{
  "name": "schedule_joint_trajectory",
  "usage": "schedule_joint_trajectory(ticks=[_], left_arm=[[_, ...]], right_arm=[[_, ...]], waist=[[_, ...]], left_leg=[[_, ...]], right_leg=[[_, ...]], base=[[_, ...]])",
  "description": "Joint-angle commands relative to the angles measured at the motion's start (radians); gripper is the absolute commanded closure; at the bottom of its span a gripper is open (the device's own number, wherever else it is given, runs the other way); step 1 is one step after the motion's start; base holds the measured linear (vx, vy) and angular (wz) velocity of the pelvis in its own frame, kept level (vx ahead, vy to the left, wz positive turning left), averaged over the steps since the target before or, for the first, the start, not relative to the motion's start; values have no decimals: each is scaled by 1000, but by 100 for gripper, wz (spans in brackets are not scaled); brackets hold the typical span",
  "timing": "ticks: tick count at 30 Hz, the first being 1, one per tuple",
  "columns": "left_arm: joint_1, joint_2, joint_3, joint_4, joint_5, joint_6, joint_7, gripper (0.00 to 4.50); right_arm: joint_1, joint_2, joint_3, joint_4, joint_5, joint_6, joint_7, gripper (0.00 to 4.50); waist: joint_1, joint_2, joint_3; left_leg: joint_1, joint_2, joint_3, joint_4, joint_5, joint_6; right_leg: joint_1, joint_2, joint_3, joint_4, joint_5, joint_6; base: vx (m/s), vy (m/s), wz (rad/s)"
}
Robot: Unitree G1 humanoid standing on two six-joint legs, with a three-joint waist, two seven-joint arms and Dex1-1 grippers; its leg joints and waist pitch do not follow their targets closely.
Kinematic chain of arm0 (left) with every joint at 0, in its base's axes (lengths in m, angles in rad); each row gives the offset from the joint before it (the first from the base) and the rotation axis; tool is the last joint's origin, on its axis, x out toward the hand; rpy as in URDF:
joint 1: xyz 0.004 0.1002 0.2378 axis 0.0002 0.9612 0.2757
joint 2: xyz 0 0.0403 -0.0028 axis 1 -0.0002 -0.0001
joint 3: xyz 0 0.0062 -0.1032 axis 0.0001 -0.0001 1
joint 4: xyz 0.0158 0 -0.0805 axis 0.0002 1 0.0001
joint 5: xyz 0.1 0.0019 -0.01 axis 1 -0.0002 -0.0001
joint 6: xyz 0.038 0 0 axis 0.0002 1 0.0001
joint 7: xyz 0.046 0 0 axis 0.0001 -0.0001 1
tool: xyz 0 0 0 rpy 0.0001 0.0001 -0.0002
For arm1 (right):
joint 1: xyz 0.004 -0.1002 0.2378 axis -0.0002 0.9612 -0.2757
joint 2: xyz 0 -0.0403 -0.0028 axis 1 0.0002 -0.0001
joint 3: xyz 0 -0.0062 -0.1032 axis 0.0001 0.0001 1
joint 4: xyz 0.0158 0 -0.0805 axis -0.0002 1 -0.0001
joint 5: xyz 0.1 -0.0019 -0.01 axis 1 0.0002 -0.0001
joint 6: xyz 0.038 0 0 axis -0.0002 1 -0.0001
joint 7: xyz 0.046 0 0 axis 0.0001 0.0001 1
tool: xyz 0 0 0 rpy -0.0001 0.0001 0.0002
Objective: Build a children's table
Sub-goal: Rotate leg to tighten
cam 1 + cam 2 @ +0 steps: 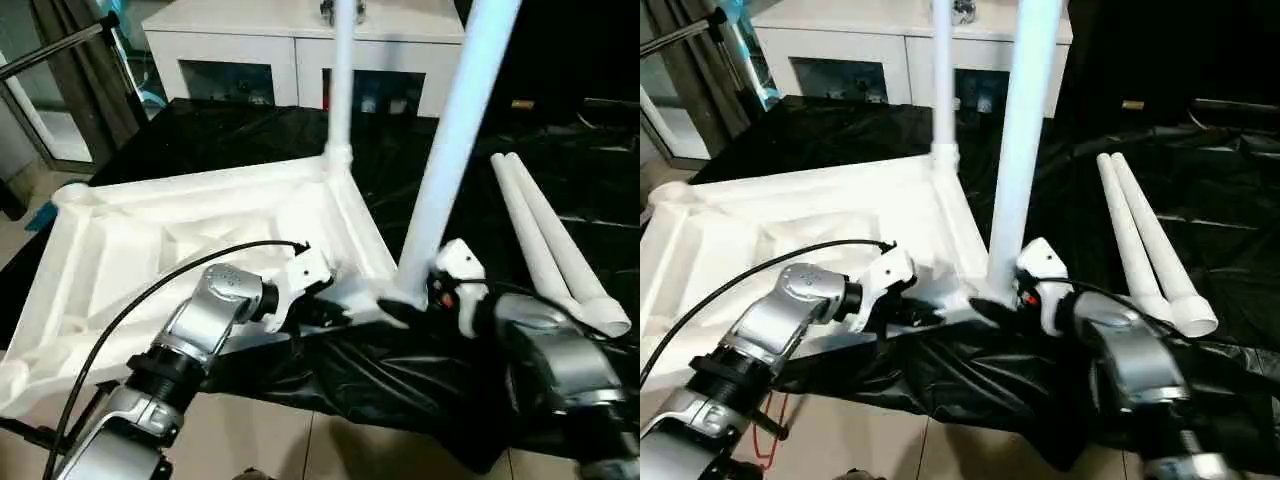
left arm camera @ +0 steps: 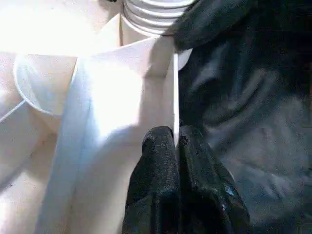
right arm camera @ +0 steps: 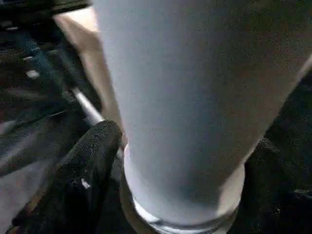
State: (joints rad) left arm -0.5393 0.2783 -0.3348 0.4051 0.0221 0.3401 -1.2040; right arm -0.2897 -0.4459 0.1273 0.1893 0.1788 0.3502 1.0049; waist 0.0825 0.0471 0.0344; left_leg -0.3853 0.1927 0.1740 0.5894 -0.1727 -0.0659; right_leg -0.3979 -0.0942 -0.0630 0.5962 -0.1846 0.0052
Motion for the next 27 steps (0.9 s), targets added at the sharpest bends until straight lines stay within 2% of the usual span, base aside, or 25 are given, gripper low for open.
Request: schedule_joint_trajectory(ticks=[1, 2, 5, 7, 12, 15, 16, 17, 18, 20, 21, 22, 23, 25, 27], left_arm=[[-15, -29, -40, -59, -49, -23, -48, 450], [-15, -28, -41, -61, -49, -23, -50, 450], [-15, -24, -42, -65, -57, -21, -57, 450], [-14, -24, -41, -67, -59, -22, -58, 450], [-7, -32, -33, -69, -56, -18, -48, 450], [-9, -52, -20, -64, -51, 4, -1, 450], [-13, -62, -14, -58, -46, 11, 23, 450], [-25, -88, 2, -40, -32, 31, 88, 450], [-33, -104, 12, -29, -23, 43, 129, 450], [-49, -138, 37, -9, -19, 83, 199, 450], [-59, -155, 49, 3, -17, 94, 232, 450], [-73, -180, 63, 19, -15, 105, 275, 450], [-83, -197, 71, 31, -13, 110, 302, 450], [-99, -229, 82, 48, -9, 112, 352, 450], [-109, -253, 80, 60, -10, 103, 373, 450]], right_arm=[[9, 24, 88, -62, 48, 34, 89, 114], [10, 23, 88, -64, 50, 37, 93, 133], [19, 19, 94, -81, 61, 49, 112, 141], [25, 21, 98, -86, 57, 48, 114, 164], [36, 29, 101, -88, 53, 50, 97, 177], [32, 65, 88, -56, 19, 50, 12, 178], [26, 83, 81, -34, 0, 46, -35, 178], [3, 132, 51, 33, -41, 32, -165, 178], [-12, 163, 31, 76, -65, 23, -247, 178], [-32, 207, -5, 126, -76, 38, -349, 179], [-39, 235, -26, 140, -73, 56, -404, 180], [-45, 260, -43, 152, -71, 71, -452, 180], [-49, 276, -54, 160, -70, 79, -482, 180], [-58, 305, -74, 175, -74, 94, -548, 180], [-62, 332, -94, 185, -68, 102, -595, 180]], waist=[[-1, -18, -54], [0, -21, -54], [4, -19, -54], [4, -20, -54], [4, -20, -57], [2, -20, -56], [2, -20, -55], [-1, -19, -53], [-6, -18, -52], [-13, -20, -50], [-20, -20, -50], [-23, -19, -51], [-27, -20, -49], [-25, -20, -52], [-24, -19, -52]], left_leg=[[18, 36, -3, -71, -215, 86], [17, 36, -3, -71, -214, 85], [20, 36, -3, -72, -212, 75], [18, 35, -3, -72, -209, 72], [16, 35, -4, -70, -189, 75], [14, 33, -4, -70, -185, 76], [15, 33, -3, -70, -189, 73], [15, 32, -3, -72, -204, 66], [18, 30, -3, -73, -217, 47], [15, 28, -5, -76, -238, 28], [23, 26, -7, -78, -272, 11], [24, 27, -7, -78, -277, 11], [17, 26, -7, -79, -270, 14], [20, 25, -6, -77, -263, 21], [14, 23, -7, -78, -245, 27]], right_leg=[[47, -48, 37, -65, -171, -237], [47, -48, 37, -65, -174, -235], [44, -48, 38, -65, -187, -232], [44, -48, 38, -65, -185, -229], [46, -48, 37, -62, -161, -229], [46, -48, 36, -62, -160, -228], [45, -48, 37, -63, -169, -227], [42, -47, 37, -66, -195, -222], [38, -46, 37, -69, -220, -220], [41, -48, 34, -72, -268, -208], [37, -48, 35, -80, -322, -190], [36, -47, 36, -81, -324, -188], [40, -45, 36, -80, -316, -181], [36, -45, 37, -83, -305, -173], [41, -45, 35, -82, -290, -169]], base=[[0, 0, 0], [0, 0, 0], [0, 0, 0], [0, 0, 0], [0, 0, 0], [0, 0, 0], [0, 0, 0], [0, 0, 0], [0, 0, 0], [0, 0, 0], [0, 0, 0], [0, 0, 0], [0, 0, 0], [0, 0, 0], [0, 0, 0]])
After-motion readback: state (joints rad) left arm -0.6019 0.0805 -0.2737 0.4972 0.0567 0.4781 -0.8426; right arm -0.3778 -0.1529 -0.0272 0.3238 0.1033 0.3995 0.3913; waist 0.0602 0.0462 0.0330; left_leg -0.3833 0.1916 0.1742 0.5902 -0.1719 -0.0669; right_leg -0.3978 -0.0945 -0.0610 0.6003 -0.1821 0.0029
